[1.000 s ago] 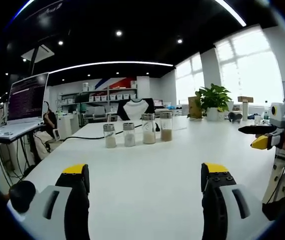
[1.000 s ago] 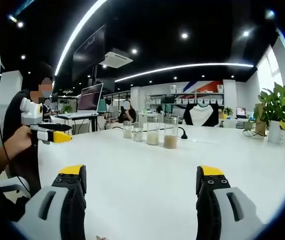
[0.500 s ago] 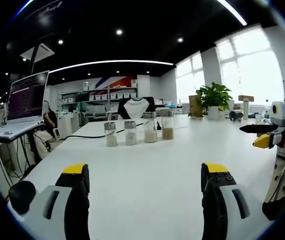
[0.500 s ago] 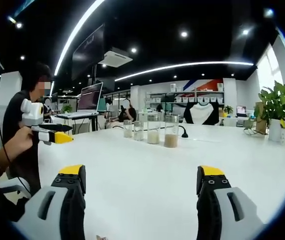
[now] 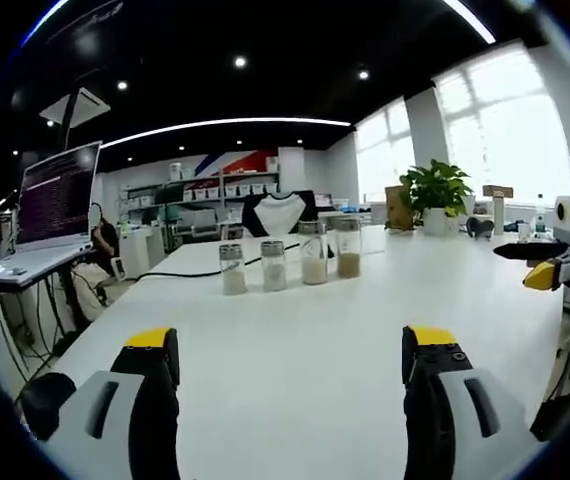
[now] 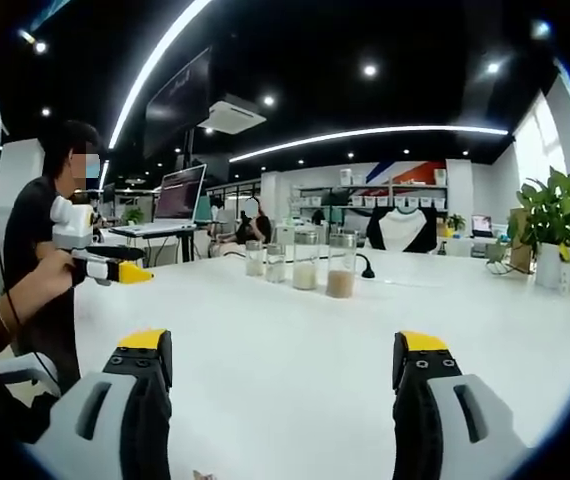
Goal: Rotate the seasoning bottle until the label or dispensing opening points toward the visible target arrow and the bottle remains upright within the marked orientation range
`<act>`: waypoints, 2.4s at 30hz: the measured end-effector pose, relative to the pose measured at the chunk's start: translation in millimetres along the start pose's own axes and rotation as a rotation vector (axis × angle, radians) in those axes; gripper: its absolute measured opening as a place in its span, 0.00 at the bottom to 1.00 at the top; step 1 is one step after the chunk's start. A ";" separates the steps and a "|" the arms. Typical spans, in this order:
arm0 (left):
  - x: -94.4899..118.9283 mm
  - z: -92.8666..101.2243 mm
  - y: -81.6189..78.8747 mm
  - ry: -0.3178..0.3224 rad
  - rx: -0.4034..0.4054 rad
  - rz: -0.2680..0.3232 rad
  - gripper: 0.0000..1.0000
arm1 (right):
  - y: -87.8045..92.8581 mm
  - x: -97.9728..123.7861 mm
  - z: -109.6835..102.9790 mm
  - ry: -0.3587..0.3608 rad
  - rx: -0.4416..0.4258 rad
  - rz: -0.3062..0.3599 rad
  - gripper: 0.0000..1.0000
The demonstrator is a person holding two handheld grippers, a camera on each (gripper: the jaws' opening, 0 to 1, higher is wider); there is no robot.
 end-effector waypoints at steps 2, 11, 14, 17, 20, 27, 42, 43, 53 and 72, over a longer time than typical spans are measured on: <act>-1.2 -7.6 -3.3 0.006 0.004 0.024 0.98 | 0.7 0.1 0.5 0.003 -0.004 -0.003 0.93; -13.7 -25.7 -14.1 0.037 -0.054 0.005 0.98 | 1.6 2.1 0.2 0.008 -0.008 -0.005 0.93; -20.5 -31.6 -16.9 0.028 -0.093 -0.016 0.98 | 1.3 3.3 -0.1 0.009 -0.012 -0.003 0.93; -27.8 -37.4 -17.7 0.041 -0.120 -0.006 0.97 | 1.2 4.5 -0.7 0.010 -0.009 -0.005 0.93; -36.3 -43.3 -13.9 0.096 -0.161 -0.058 0.99 | 0.9 5.3 -1.3 0.009 -0.009 -0.001 0.92; -54.9 -57.5 -16.7 0.069 -0.173 -0.052 0.97 | 2.7 9.3 -0.2 0.022 -0.010 -0.011 0.92; -99.7 -92.6 -21.2 0.082 -0.205 -0.057 0.89 | 2.1 9.4 -0.8 0.023 -0.025 -0.014 0.92; -103.4 -93.7 -21.0 0.085 -0.195 -0.057 0.89 | 1.8 8.8 -0.9 0.022 -0.023 -0.013 0.92; -136.6 -109.1 -32.2 0.066 -0.147 -0.048 0.90 | -0.7 6.9 2.0 0.033 -0.015 -0.007 0.92; -181.0 -133.7 -40.6 0.020 -0.100 -0.008 0.85 | 5.3 11.9 6.8 0.059 -0.029 -0.014 0.92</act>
Point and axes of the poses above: the point that each gripper's makers call its tool centre point, and the gripper's own axes: x roughly backward along the fingers, z roughly to its right, y roughly out of its underside, the point moved 10 cm from there along x, roughly backward along the fingers, and after that the axes turned 9 degrees about y, right-handed, at the moved point
